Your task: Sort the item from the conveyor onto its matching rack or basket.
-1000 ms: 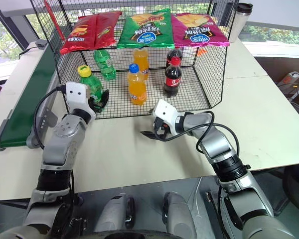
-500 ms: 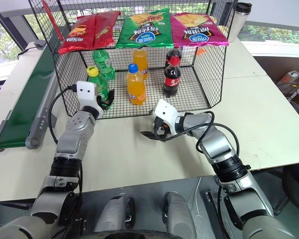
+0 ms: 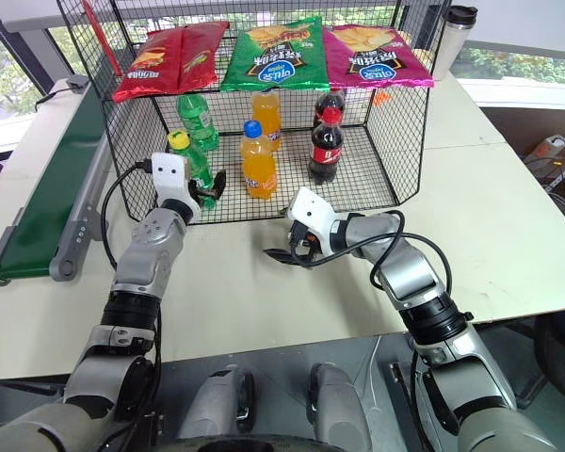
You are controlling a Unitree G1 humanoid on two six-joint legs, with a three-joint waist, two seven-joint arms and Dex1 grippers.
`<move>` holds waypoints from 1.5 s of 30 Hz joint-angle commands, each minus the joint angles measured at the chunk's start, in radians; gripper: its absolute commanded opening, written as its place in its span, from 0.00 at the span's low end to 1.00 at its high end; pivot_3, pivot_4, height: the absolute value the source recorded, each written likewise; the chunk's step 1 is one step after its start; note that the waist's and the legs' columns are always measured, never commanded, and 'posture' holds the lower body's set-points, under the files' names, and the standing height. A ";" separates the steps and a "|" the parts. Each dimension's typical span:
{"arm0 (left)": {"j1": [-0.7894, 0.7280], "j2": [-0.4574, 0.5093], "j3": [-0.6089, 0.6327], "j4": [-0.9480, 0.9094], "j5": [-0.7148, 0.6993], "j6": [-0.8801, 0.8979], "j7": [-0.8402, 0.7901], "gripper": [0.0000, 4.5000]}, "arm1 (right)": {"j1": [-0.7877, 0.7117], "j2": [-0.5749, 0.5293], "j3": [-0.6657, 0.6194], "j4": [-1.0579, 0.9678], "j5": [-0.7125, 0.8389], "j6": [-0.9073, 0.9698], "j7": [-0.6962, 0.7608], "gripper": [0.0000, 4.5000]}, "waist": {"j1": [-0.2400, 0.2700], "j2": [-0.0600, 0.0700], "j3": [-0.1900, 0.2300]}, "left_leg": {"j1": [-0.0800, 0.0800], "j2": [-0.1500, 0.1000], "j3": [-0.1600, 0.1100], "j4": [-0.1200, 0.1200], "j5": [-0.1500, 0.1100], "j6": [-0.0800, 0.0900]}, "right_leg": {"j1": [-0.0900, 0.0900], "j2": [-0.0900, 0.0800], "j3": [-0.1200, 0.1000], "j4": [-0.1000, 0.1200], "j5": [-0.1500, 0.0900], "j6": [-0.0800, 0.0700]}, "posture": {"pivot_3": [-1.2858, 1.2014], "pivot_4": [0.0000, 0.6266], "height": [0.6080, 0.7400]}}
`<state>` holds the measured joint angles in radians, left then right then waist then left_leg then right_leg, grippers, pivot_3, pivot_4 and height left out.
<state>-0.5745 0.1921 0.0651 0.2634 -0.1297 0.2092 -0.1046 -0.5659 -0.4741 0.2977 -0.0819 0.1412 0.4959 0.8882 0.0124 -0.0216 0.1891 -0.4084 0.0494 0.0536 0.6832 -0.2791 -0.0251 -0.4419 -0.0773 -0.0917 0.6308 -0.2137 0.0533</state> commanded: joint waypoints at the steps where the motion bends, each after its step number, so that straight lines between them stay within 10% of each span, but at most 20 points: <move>1: 0.013 0.009 0.013 -0.104 0.006 0.010 0.004 0.98 | -0.008 0.006 -0.014 -0.052 0.012 -0.006 0.000 1.00 | 0.000 0.000 0.000 | 0.000 0.000 0.000 0.000 0.000 0.000 | 0.000 0.000 0.000 0.000 0.000 0.000 | 0.52 0.24 1.00; 45: 0.723 0.045 0.101 -1.058 -0.161 0.519 -0.018 0.98 | 0.027 -0.002 -0.047 -0.099 0.105 0.013 0.057 1.00 | 0.000 0.000 0.000 | 0.001 0.000 -0.001 0.000 0.000 0.000 | 0.000 0.000 0.000 0.000 -0.001 -0.001 | 0.52 0.24 1.00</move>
<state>0.1349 0.2301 0.1537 -0.7501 -0.2918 0.7336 -0.1252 -0.5419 -0.4686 0.2835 -0.1283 0.2138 0.5111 0.9318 0.0124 -0.0214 0.1891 -0.4076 0.0495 0.0523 0.6835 -0.2791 -0.0251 -0.4416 -0.0773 -0.0911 0.6311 -0.2143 0.0524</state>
